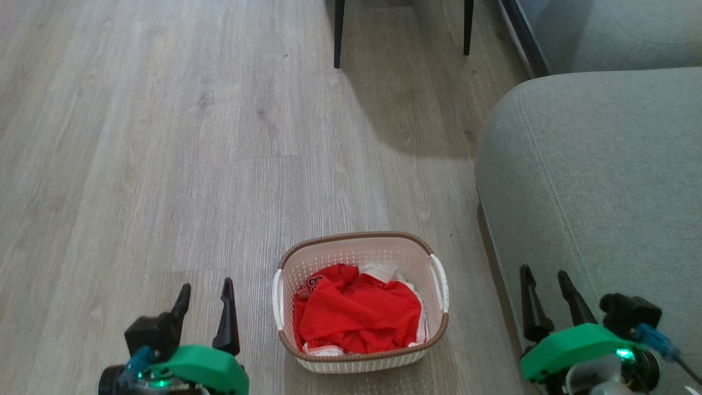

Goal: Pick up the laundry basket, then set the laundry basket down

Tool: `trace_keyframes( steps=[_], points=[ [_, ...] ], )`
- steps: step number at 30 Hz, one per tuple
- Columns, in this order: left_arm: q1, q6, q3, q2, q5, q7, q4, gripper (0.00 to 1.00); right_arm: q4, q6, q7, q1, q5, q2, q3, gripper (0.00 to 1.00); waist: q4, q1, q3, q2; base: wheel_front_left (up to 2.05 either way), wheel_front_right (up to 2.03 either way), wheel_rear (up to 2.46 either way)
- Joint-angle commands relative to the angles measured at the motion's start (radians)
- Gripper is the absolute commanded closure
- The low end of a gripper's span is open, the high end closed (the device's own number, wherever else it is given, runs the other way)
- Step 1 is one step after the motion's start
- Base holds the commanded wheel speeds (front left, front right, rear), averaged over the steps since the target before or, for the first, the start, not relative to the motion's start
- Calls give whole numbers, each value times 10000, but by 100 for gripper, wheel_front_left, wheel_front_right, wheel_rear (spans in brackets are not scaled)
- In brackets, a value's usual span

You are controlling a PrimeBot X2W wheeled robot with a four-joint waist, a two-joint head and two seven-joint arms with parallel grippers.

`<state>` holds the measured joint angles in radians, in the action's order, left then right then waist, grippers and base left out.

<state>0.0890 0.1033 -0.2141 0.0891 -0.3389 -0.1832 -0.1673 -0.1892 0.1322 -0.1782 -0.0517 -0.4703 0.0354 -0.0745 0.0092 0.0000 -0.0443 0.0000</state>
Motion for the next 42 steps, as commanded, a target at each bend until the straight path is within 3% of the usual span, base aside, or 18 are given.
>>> trace_keyframes(
  steps=[1,23,42],
  points=[
    [-159,80,233,112,400,-179,377,0,415,-13,-229,171,408,122,-297,0,3,0,-17,0,0,0,0],
    [174,133,326,-129,2620,-786,298,0,620,-15,-835,6,2783,148,-798,0,-18,0,-78,0,0,0,0],
    [127,-102,630,-313,2605,-786,83,0,541,-15,-835,66,2773,148,-753,0,-40,0,-42,0,0,0,0]
  ],
)
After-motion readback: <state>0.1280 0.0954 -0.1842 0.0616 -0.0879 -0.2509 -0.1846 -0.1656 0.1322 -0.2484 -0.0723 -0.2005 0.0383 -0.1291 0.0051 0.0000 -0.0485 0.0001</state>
